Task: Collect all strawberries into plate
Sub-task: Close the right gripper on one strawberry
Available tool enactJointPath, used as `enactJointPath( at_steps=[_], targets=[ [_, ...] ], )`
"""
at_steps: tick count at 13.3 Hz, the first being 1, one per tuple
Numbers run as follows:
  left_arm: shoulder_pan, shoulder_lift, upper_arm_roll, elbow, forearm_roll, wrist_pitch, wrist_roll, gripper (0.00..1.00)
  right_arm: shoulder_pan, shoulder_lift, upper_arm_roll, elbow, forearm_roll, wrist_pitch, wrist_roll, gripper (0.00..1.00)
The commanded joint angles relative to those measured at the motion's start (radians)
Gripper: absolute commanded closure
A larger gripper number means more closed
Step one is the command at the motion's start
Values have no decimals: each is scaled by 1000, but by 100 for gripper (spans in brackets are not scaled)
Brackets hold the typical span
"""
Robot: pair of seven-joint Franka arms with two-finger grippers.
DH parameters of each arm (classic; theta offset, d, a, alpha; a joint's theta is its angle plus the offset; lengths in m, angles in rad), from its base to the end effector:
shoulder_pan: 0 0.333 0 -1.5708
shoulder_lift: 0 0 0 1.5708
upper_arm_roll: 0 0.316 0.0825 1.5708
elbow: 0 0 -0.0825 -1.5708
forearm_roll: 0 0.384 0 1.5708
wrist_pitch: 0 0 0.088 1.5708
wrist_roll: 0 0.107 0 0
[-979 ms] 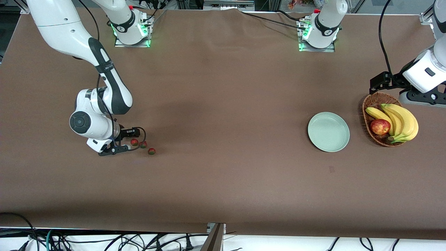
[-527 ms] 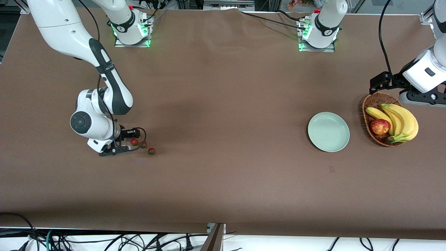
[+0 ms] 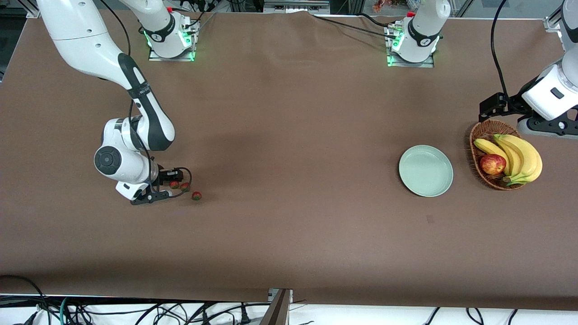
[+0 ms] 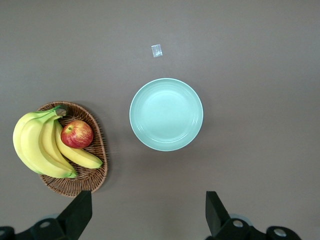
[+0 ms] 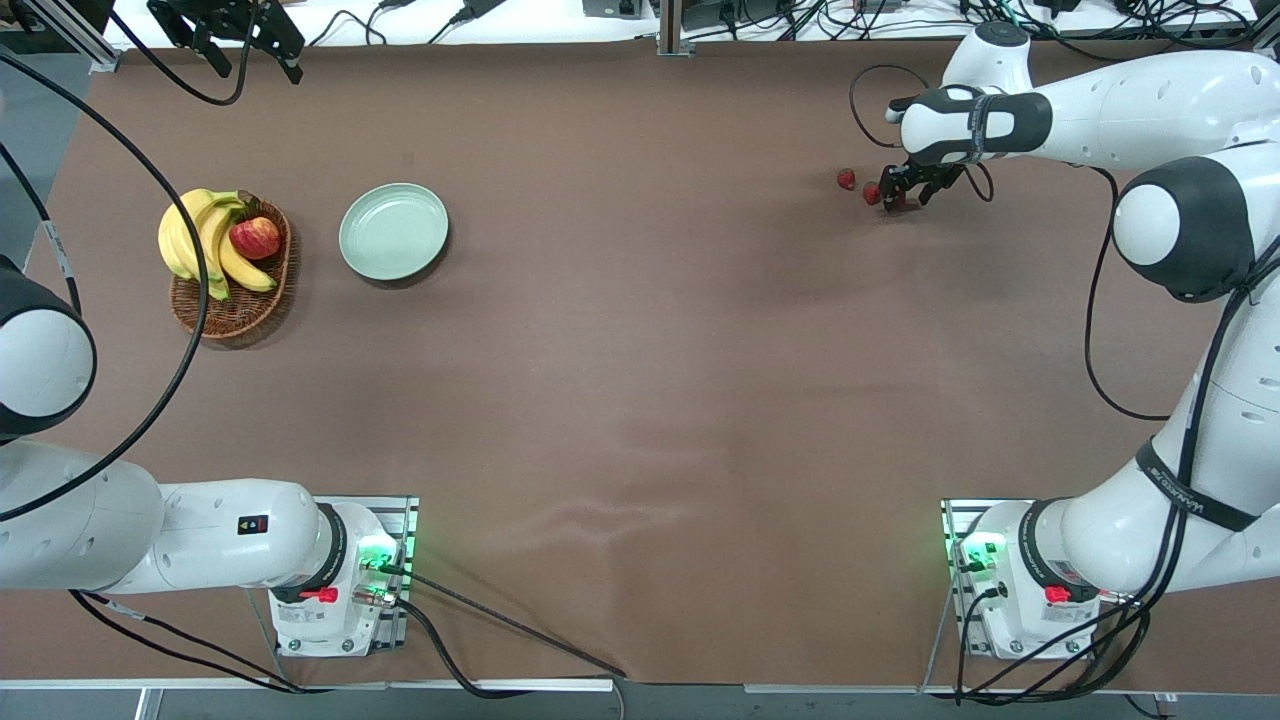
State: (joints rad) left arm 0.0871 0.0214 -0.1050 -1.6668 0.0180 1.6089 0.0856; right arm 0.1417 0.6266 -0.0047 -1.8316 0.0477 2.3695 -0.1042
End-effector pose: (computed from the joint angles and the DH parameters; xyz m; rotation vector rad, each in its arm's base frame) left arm 0.5594 -0.0076 0.5706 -3.1218 0.1640 0.1246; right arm 0.6307 0.0877 0.1806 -3.0945 -0.3204 0.1387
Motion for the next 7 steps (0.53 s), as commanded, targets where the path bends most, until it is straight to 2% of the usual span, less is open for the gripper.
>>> enactJointPath(
  at_steps=[1, 4, 7],
  targets=[
    [6, 12, -5, 30, 5, -23, 0, 0, -5, 13, 6, 28, 21, 4, -20, 37],
    [6, 12, -5, 30, 5, -23, 0, 0, -5, 13, 6, 29, 21, 2, -22, 55],
    [6, 12, -5, 30, 5, -23, 0, 0, -5, 12, 6, 48, 21, -6, -25, 82]
  ],
)
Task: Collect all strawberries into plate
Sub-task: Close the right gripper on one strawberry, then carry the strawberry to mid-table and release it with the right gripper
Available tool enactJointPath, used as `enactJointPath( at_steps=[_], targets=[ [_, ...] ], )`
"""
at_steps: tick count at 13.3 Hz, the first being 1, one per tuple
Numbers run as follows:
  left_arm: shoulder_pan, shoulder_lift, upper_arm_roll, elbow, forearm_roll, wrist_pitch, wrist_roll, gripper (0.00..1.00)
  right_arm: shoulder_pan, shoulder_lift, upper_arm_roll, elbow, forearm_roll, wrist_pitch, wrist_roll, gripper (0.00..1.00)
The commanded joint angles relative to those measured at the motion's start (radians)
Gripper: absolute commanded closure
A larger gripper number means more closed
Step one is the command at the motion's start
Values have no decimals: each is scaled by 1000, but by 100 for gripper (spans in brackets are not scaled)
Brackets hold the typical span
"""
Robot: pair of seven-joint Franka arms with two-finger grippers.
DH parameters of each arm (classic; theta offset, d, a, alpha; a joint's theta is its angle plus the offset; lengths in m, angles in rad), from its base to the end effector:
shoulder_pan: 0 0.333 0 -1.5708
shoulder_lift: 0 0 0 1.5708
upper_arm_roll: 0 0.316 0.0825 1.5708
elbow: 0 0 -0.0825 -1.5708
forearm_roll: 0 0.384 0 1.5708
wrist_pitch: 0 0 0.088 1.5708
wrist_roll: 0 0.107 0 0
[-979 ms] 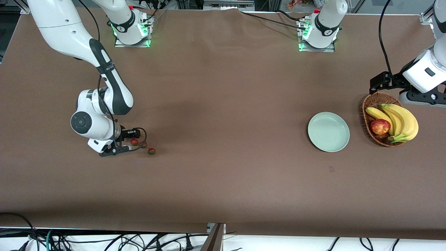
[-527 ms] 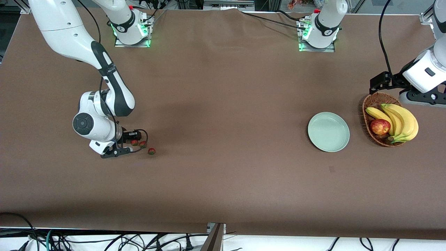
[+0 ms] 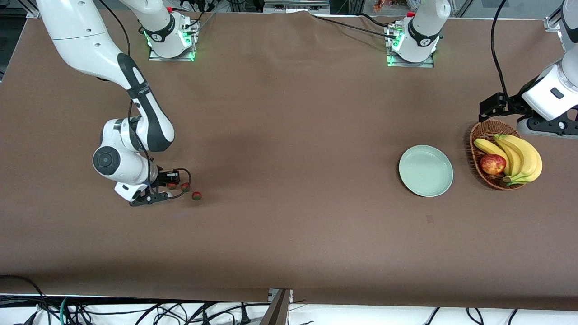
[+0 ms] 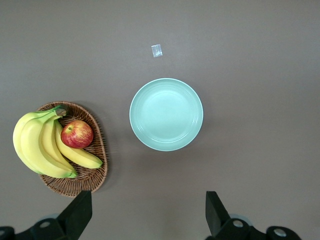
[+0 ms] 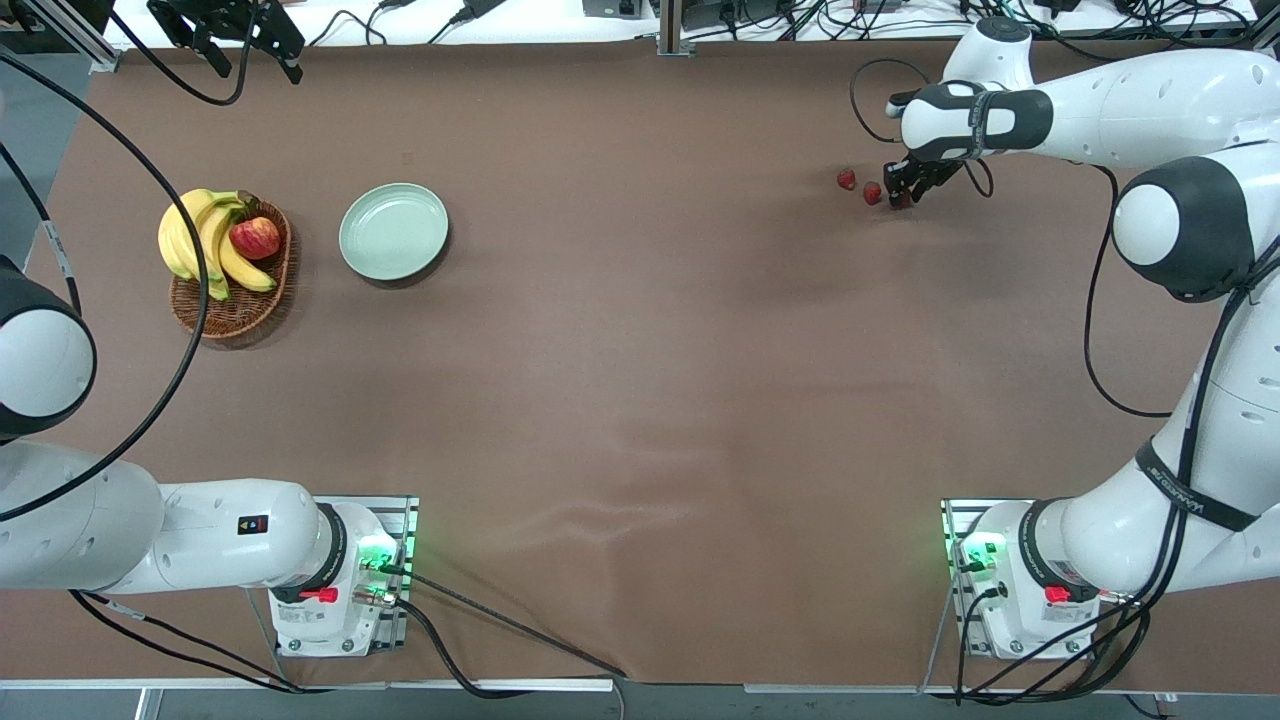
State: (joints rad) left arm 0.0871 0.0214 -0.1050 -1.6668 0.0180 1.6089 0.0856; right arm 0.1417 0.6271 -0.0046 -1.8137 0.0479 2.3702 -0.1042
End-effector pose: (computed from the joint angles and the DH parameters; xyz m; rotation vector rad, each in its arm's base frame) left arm 0.5594 -0.0076 0.5706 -3.1218 0.1640 0.1246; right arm 0.6370 0.0886 0.1872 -3.0948 -0.3208 0.1105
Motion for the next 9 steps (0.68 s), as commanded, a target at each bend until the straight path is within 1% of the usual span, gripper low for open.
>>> enactJointPath(
  at_steps=[1, 2, 4, 6, 9],
  targets=[
    [6, 11, -5, 30, 5, -23, 0, 0, -5, 11, 6, 31, 20, -8, -25, 91],
    [6, 12, -5, 30, 5, -23, 0, 0, -5, 8, 6, 31, 20, -8, -26, 99],
    [6, 12, -5, 30, 5, -23, 0, 0, -2, 2, 6, 50, 20, -32, -23, 100],
    [6, 12, -5, 30, 5, -23, 0, 0, 22, 0, 9, 141, 23, -154, -8, 100],
    [6, 12, -5, 30, 5, -23, 0, 0, 79, 0, 14, 284, 33, -334, 96, 100]
  ],
)
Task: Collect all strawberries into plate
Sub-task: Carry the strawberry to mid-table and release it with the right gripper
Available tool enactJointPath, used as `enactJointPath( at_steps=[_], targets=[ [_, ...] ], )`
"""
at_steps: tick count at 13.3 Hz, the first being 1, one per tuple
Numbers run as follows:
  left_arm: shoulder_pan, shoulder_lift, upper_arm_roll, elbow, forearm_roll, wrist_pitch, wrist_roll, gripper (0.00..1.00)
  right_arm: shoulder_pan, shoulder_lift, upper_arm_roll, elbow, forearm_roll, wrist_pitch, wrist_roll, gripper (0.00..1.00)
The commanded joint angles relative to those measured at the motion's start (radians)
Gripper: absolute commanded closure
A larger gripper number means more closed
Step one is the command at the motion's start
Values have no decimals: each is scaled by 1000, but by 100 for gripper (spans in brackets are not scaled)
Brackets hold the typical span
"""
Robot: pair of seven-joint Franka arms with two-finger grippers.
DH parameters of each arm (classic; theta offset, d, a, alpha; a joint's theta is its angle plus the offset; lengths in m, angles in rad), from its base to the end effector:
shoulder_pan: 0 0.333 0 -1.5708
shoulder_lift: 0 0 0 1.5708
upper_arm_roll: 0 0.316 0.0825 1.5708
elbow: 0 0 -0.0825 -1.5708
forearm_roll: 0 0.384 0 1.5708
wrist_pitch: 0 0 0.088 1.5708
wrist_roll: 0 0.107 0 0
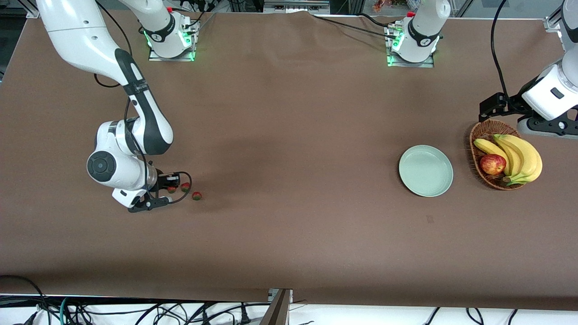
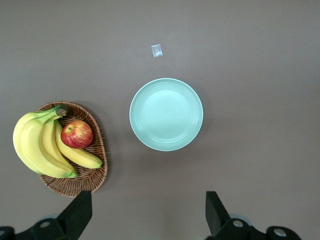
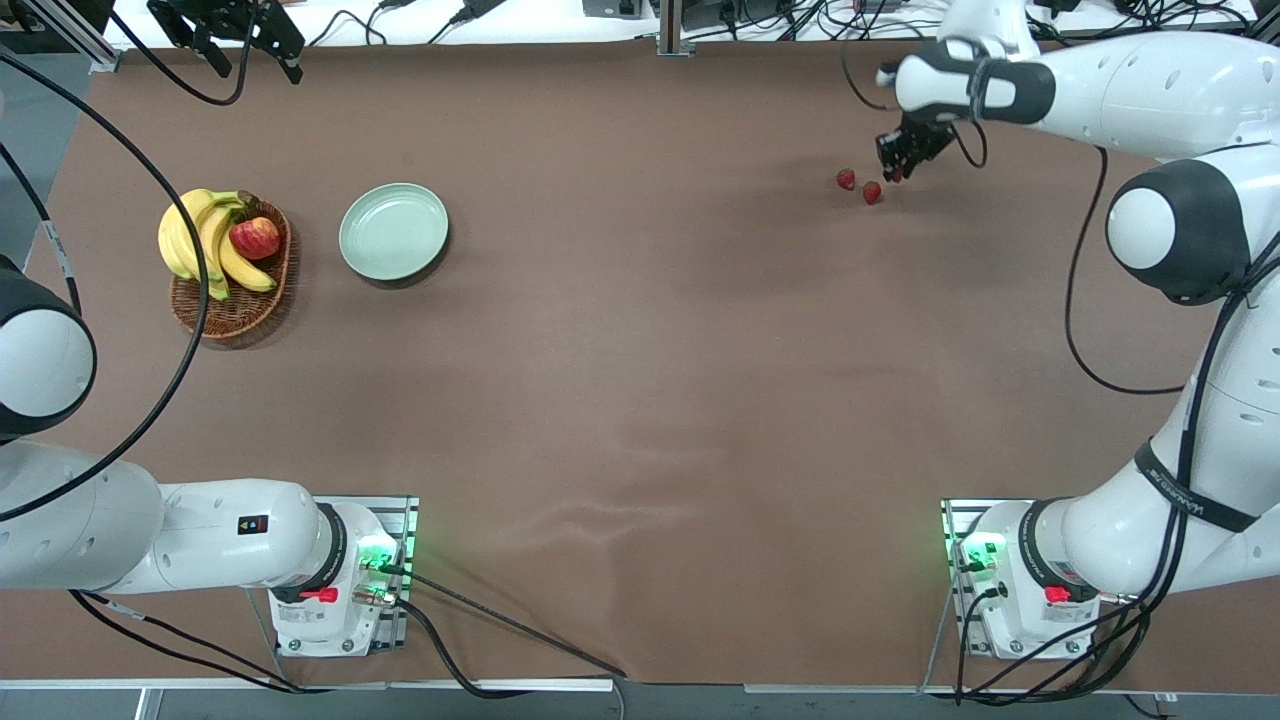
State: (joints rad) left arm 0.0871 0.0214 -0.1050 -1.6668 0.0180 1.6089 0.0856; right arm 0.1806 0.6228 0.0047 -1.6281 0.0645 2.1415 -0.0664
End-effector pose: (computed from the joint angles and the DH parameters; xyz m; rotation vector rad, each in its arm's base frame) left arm 0.5594 -0.0076 0.5706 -3.1218 0.1640 0.1246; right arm 0.6656 0.1272 0.2483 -3.0707 -0.3285 0.1739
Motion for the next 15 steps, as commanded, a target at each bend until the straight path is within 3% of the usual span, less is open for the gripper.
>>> enactJointPath(
  at_steps=[1, 5, 7, 11, 15],
  targets=[
    [6, 12, -5, 30, 5, -24, 0, 0, 71, 5, 9, 135, 17, -138, 119, 100],
    [6, 12, -5, 30, 5, -29, 2, 0, 244, 23, 46, 197, 15, -140, 457, 100],
    [6, 12, -5, 30, 5, -33, 2, 0, 362, 83, 47, 256, 15, -112, 638, 100],
    [6, 12, -5, 30, 5, -35, 2, 0, 558, 225, 49, 419, 26, 23, 949, 100],
    [6, 12, -5, 30, 5, -35, 2, 0, 706, 330, 47, 456, 29, 251, 1163, 97]
  ],
)
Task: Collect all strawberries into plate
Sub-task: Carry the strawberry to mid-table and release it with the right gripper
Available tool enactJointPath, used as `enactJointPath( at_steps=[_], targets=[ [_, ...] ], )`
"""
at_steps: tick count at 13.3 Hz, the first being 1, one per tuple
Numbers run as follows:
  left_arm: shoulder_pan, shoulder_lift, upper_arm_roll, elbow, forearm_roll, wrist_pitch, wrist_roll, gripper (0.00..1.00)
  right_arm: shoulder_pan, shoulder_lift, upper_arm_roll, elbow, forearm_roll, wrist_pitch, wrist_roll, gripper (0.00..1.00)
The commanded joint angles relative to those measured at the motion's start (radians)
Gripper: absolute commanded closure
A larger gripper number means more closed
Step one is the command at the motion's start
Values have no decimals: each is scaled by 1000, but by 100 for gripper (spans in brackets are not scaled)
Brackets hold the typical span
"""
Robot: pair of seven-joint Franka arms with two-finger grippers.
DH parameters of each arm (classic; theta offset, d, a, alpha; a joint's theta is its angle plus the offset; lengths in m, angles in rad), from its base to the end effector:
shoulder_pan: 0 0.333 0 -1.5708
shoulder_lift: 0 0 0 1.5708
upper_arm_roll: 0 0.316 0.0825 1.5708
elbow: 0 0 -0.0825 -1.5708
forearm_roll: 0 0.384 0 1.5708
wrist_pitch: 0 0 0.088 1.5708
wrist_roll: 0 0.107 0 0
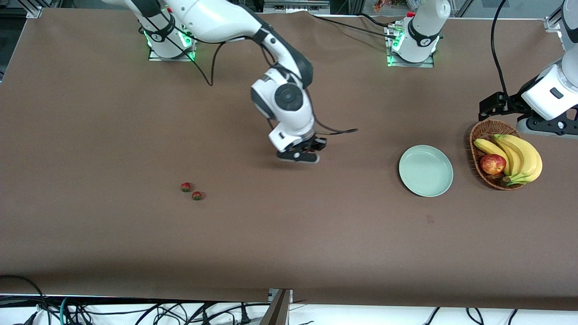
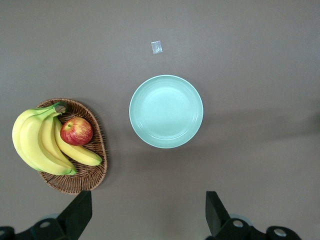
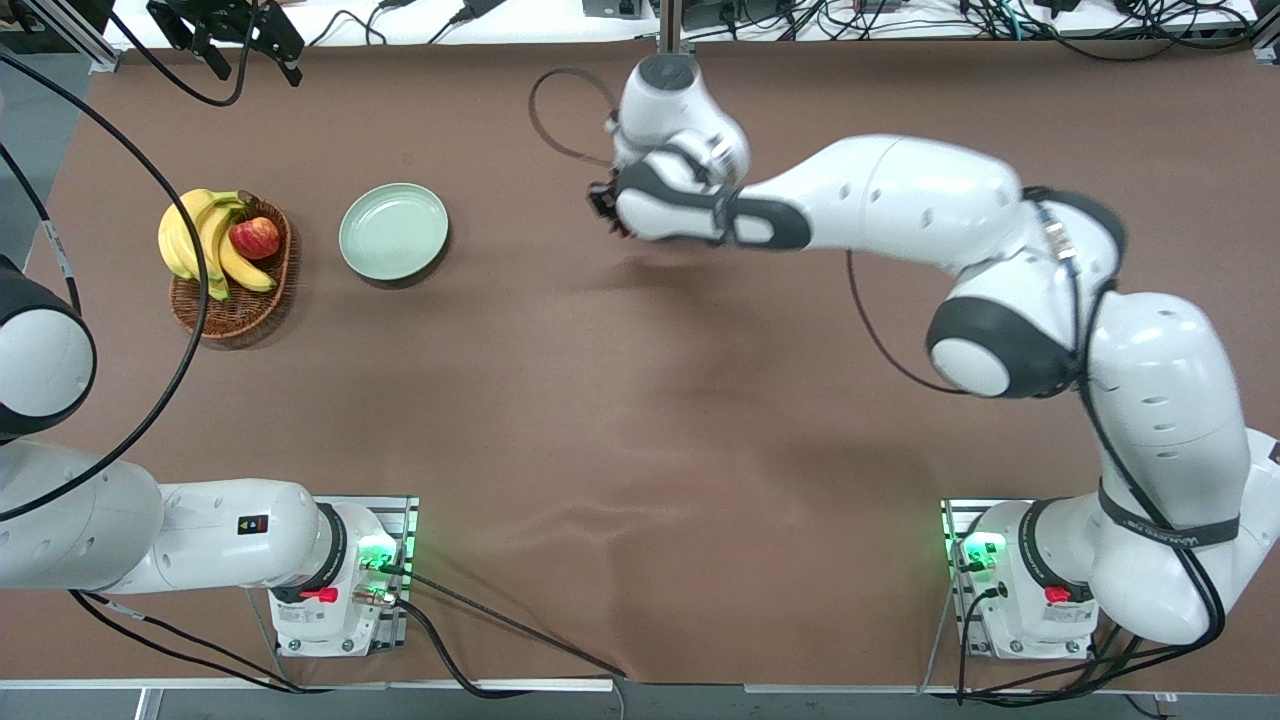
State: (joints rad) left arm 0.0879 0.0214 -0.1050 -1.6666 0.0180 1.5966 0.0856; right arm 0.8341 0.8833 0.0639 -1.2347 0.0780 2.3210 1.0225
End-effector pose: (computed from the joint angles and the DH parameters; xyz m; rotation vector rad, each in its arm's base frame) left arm 0.5581 -0.0071 0.5697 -3.1215 0.1626 0.1435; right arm 0.4931 0.5983 0.2544 -2.8970 0.2911 -0.0403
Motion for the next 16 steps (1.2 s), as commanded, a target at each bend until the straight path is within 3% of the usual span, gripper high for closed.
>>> enactJointPath(
  at_steps=[1, 4, 6, 7, 8, 10, 11, 14, 16],
  targets=[
    [6, 12, -5, 30, 5, -23, 2, 0, 77, 88, -15, 63, 14, 113, 103, 96],
    [7, 12, -5, 28, 5, -32, 0, 0, 88, 108, -16, 60, 9, 141, 116, 93],
    [7, 20, -5, 30, 5, -52, -3, 0, 86, 120, -19, 57, 6, 141, 117, 80],
    [7, 22, -5, 30, 5, -52, -1, 0, 88, 126, -21, 55, 3, 144, 117, 65],
    [7, 22, -5, 30, 5, -52, -1, 0, 88, 134, -22, 55, 2, 147, 117, 58],
    [7, 22, -5, 30, 3, -58, -1, 0, 83, 122, -24, 55, 3, 143, 119, 12],
    [4, 25, -7, 30, 3, -78, -1, 0, 82, 99, -24, 57, 11, 138, 131, 0],
    [-11, 46, -16, 28, -1, -164, 2, 0, 34, 1, -26, 55, 12, -4, 123, 0],
    [-8, 74, -15, 13, -109, -165, 8, 0, -53, -62, -23, 54, 12, -147, 32, 0]
  ],
)
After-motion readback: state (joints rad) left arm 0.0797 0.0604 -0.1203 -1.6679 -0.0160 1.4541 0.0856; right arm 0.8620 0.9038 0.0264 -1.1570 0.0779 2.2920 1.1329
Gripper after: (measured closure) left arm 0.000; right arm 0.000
